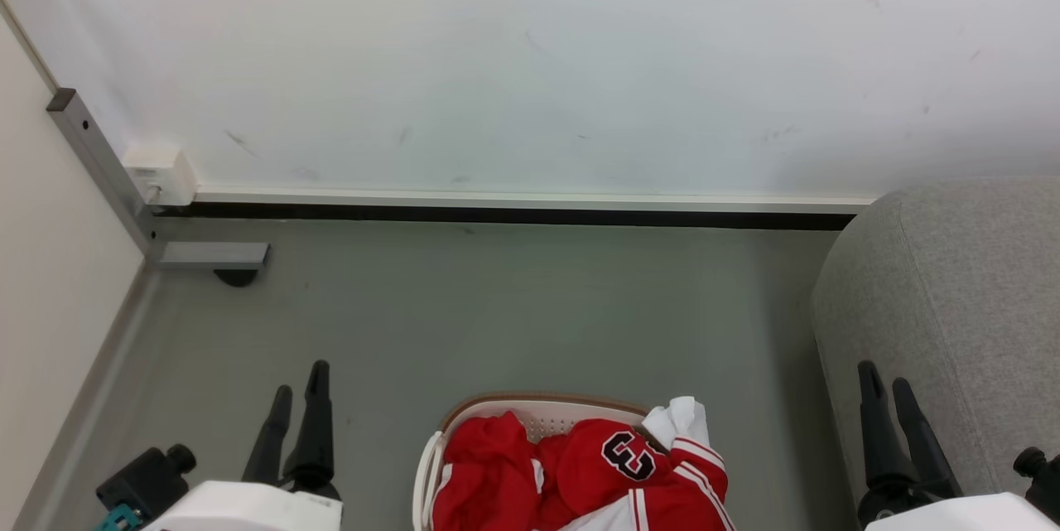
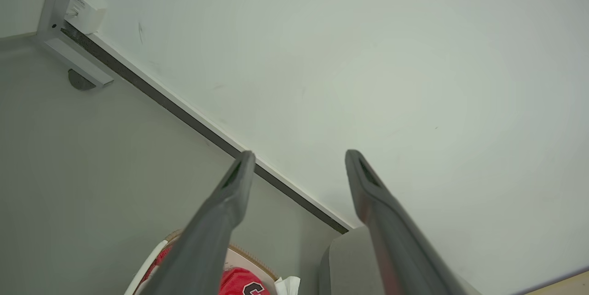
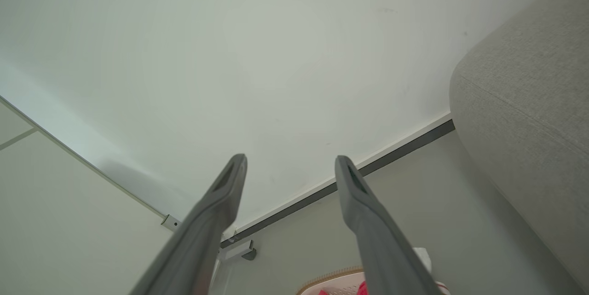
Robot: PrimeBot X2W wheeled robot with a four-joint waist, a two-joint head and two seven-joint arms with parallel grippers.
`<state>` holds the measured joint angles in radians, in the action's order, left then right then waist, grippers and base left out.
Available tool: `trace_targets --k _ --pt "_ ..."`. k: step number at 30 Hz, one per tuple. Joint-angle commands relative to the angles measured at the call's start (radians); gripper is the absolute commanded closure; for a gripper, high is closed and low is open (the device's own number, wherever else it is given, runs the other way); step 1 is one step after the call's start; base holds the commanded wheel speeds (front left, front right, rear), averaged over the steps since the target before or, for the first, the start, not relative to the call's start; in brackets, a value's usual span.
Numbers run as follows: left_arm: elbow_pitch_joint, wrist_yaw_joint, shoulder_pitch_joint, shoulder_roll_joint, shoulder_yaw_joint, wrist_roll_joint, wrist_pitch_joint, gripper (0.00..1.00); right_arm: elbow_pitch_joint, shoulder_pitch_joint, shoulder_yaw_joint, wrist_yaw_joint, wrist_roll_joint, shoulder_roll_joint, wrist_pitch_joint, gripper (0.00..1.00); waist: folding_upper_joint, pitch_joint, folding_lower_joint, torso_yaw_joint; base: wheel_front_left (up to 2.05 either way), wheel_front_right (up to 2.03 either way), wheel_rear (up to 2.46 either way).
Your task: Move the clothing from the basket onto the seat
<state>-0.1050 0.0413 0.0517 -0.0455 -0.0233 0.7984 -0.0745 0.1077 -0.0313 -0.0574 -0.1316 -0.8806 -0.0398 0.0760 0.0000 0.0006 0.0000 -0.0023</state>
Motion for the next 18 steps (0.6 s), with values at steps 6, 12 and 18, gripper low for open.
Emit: trace_targets --k 6,12,18 --pt "0.014 -0.018 -0.005 -0.013 -0.015 -0.111 -0.029 0.00 -0.008 0.011 -0.014 0.001 0.126 -0.011 0.027 0.00 0.0000 -0.003 0.0000 -0.001 0.00 0.00 0.00" --pt "0.015 -0.025 -0.009 -0.015 -0.028 -0.173 -0.044 0.00 -0.007 0.018 -0.027 0.001 0.186 -0.011 0.043 0.00 0.0000 -0.006 0.0000 -0.004 0.00 0.00 0.00" --pt "0.020 -0.033 -0.013 -0.017 -0.041 -0.242 -0.061 0.00 -0.010 0.023 -0.032 0.001 0.242 -0.012 0.060 0.00 0.0000 -0.008 0.0000 -0.006 0.00 0.00 0.00"
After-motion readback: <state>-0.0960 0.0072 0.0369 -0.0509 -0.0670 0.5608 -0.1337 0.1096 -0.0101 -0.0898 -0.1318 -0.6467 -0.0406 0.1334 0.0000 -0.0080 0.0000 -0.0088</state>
